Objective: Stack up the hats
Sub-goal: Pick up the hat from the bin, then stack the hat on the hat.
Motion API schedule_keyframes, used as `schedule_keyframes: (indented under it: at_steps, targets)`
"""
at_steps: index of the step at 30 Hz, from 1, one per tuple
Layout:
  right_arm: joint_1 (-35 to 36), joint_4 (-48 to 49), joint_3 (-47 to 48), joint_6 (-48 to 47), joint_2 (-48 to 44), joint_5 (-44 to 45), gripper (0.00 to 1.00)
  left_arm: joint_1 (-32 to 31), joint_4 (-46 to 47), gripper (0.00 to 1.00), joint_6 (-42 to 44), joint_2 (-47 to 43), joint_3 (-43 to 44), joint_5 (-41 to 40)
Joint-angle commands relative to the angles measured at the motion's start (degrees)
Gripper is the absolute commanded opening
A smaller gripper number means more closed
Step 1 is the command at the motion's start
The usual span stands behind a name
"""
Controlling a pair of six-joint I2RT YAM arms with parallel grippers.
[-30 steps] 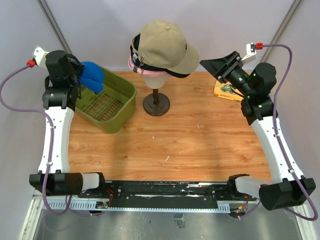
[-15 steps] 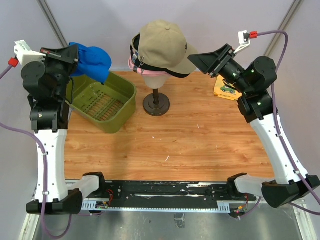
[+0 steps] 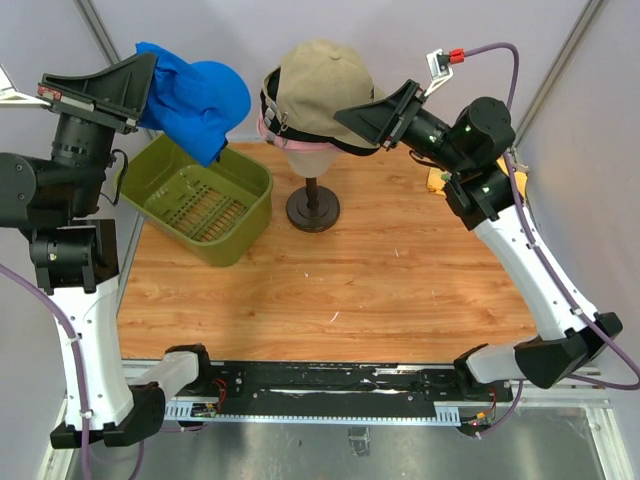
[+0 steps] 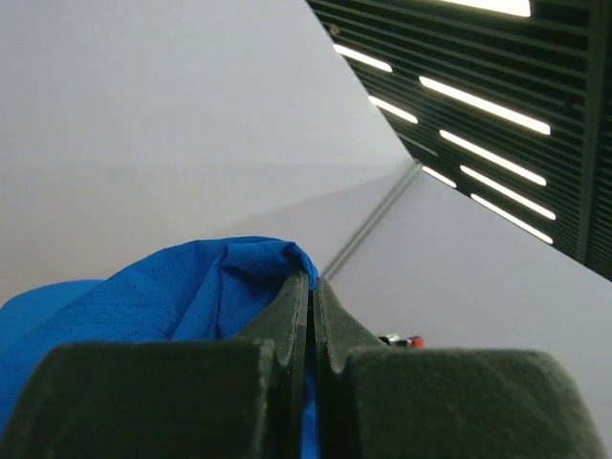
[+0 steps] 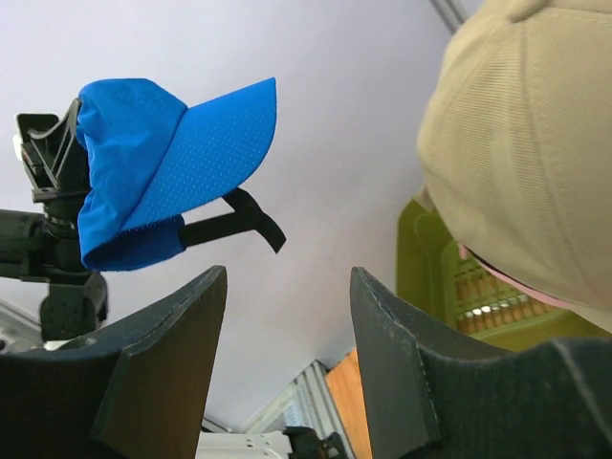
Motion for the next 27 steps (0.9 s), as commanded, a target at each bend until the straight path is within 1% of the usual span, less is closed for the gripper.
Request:
schedule_keyframes:
  at_steps: [1, 5, 13, 17, 27]
  targets:
    - [2.4, 9.9, 1.3, 6.7, 1.5, -2.9, 0.56, -0.2, 6.4, 0.0, -6.4, 1.0, 2.3, 9.4]
    - [5.1, 15.6, 2.1, 11.8, 3.8, -3.9, 0.57, -0.2, 10.0, 0.0, -10.2, 2.0, 2.9, 13.4]
    - [9.2, 22.0, 4.4, 16.2, 7.7, -3.3, 0.6, -0.2, 17.1, 0.0, -16.8, 3.0, 1.3, 20.0]
    - [10.6, 23.2, 6.0, 17.1, 9.3, -3.2, 0.61, -0.2, 20.4, 0.0, -19.7, 3.4, -0.1, 22.5]
    - [13.3, 27.0, 8.0, 19.9, 12.7, -3.0, 0.61, -0.2, 27.6, 0.01, -25.0, 3.9, -2.3, 25.8]
